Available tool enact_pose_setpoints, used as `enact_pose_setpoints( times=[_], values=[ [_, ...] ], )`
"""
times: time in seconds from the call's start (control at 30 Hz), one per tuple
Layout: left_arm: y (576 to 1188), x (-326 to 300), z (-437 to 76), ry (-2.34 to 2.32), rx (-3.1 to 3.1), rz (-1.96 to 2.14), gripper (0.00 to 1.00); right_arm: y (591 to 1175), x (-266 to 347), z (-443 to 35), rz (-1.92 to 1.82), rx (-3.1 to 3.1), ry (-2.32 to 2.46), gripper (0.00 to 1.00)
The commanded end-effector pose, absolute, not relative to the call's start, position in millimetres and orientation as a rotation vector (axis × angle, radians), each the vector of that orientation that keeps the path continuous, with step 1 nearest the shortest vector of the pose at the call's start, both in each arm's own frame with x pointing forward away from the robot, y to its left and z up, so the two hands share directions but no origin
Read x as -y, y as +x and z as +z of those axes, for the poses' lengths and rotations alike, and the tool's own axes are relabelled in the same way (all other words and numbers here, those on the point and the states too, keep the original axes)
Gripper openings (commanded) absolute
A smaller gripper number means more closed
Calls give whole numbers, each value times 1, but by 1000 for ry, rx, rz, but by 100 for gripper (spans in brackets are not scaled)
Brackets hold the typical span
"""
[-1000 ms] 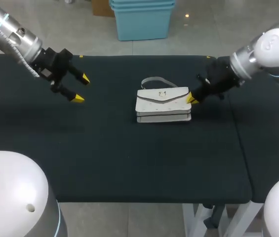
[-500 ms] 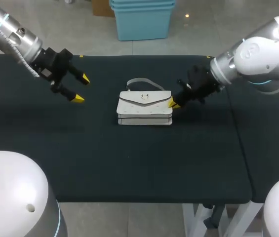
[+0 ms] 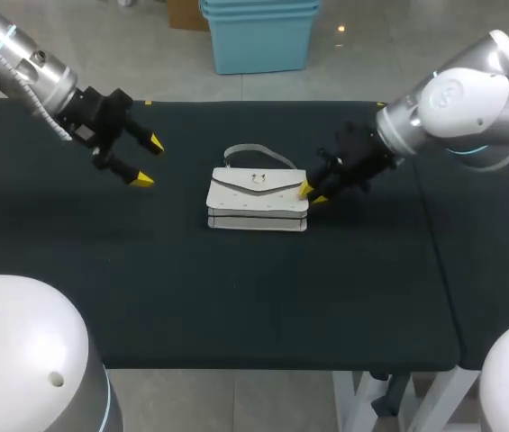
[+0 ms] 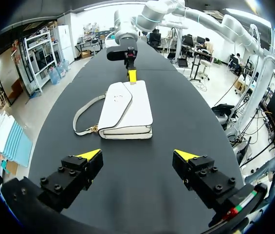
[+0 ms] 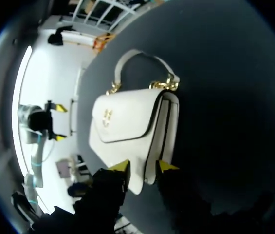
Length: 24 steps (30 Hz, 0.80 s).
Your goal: Pick up the bag, open it, inspect its contents, close it, and place it on the opposite side
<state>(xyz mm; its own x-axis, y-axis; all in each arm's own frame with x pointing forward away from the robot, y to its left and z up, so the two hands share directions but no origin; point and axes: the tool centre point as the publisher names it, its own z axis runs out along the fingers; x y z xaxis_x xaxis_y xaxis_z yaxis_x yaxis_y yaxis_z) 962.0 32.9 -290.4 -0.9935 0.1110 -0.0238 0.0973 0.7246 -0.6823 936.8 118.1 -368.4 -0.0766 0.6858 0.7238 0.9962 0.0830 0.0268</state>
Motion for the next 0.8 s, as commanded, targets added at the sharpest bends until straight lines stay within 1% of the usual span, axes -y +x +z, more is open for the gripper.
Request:
enact_pose_setpoints(
  times=[0.03, 0.2, 0.4, 0.8],
  values=[
    [963, -33, -291, -176, 2898, 1150, 100, 931, -105, -350, -724, 1883, -1668, 100],
    [963, -33, -291, -176, 2898, 1150, 100, 926, -88, -320, -691, 2050, -1627, 100],
    [963, -33, -291, -176, 2898, 1150, 100, 916, -92, -283, -630, 2400, -1512, 100],
    [972, -27, -289, -212, 2868, 1147, 100, 900, -113, -259, -509, 2972, -1366, 100]
  ],
)
